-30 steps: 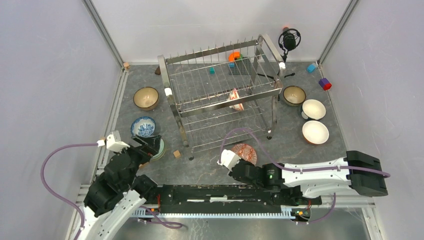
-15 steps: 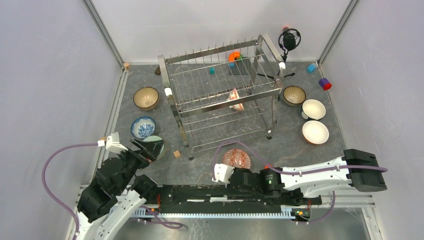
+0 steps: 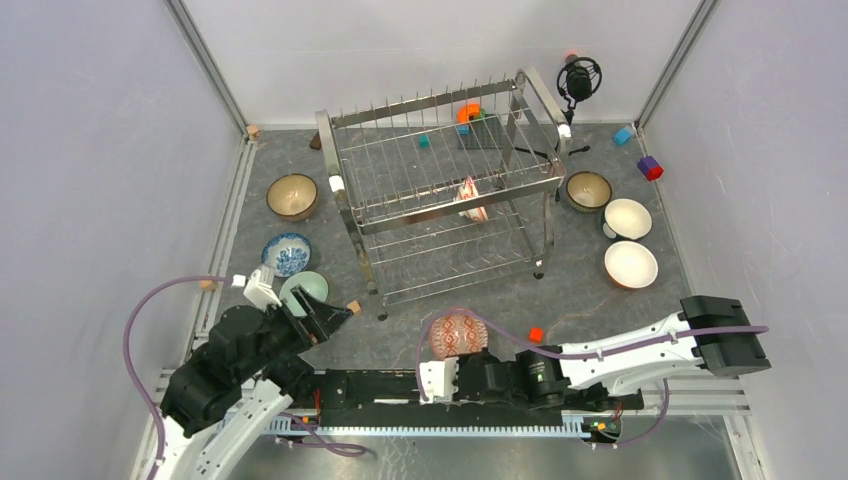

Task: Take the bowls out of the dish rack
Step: Place the bowl at the center of the board.

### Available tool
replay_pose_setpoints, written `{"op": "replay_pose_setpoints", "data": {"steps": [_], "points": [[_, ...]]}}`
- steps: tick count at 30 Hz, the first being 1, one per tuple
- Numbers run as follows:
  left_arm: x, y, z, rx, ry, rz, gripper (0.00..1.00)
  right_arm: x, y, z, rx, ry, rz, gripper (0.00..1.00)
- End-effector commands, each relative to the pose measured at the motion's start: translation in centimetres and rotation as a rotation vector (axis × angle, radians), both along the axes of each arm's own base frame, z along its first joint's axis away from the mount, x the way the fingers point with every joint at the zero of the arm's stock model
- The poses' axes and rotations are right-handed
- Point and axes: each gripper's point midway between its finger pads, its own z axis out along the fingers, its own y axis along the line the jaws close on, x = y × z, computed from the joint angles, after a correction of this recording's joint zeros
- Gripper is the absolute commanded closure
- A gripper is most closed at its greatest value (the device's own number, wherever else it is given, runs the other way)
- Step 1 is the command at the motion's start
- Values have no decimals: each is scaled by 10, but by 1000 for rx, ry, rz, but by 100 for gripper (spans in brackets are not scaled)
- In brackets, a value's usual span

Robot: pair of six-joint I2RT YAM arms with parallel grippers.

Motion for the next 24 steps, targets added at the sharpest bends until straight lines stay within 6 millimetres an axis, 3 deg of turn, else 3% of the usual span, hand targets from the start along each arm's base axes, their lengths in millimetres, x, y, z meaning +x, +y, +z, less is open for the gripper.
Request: {"op": "replay_pose_setpoints", "data": {"steps": [1, 9, 24], "points": [[-13, -6, -20, 17, 40, -78, 0, -8, 30, 32, 107, -48, 85, 100], [-10, -13, 5, 12, -42, -126, 0, -15, 38, 43, 105, -117, 196, 100], [17, -25, 1, 15, -72, -155, 0, -22, 47, 39, 17, -188, 290, 100]]}}
